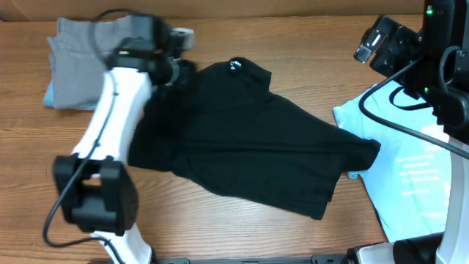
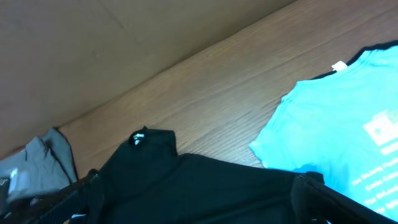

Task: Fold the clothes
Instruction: 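Grasp the black t-shirt collar with the left gripper and pull it up-left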

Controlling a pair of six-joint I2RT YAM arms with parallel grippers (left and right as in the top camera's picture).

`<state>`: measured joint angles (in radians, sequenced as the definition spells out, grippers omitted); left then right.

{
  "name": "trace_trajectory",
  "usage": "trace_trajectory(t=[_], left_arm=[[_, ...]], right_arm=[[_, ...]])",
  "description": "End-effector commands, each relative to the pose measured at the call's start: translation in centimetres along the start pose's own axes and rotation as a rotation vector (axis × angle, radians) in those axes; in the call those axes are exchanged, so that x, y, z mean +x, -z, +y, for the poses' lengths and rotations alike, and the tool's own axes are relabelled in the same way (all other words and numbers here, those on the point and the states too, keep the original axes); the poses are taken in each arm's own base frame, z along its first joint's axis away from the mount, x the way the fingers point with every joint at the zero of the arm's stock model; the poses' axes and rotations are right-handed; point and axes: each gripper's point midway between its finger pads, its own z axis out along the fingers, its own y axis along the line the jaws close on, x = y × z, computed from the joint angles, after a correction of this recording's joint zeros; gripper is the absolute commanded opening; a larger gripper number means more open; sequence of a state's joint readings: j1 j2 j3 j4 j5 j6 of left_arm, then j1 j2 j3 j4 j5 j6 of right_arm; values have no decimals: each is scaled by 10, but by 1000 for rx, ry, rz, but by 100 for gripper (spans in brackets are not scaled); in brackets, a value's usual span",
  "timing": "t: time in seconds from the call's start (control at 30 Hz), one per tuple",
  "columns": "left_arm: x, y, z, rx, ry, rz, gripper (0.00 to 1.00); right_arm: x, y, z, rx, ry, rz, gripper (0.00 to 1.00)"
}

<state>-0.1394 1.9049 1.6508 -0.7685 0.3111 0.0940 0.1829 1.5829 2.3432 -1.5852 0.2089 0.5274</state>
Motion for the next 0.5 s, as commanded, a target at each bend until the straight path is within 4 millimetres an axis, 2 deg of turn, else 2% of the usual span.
trace_trajectory(t=[0.0, 0.13, 0.27, 0.37, 0.47], left_arm=[[-2, -52, -40, 128, -137, -1, 77], [-6, -105, -63, 166, -208, -43, 66], [-4, -145, -69, 172, -228, -74, 58], [0, -165, -61, 157, -201, -75, 49], [12, -183, -38, 68, -156, -46, 35]], right_arm=[[-1, 1, 1, -8, -11, 0, 100], [1, 1, 0, -3, -9, 7, 100], [6, 1, -4, 12, -4, 29, 100], [11, 2, -7, 25, 0, 48, 100], [14, 2, -9, 33, 2, 59, 100]])
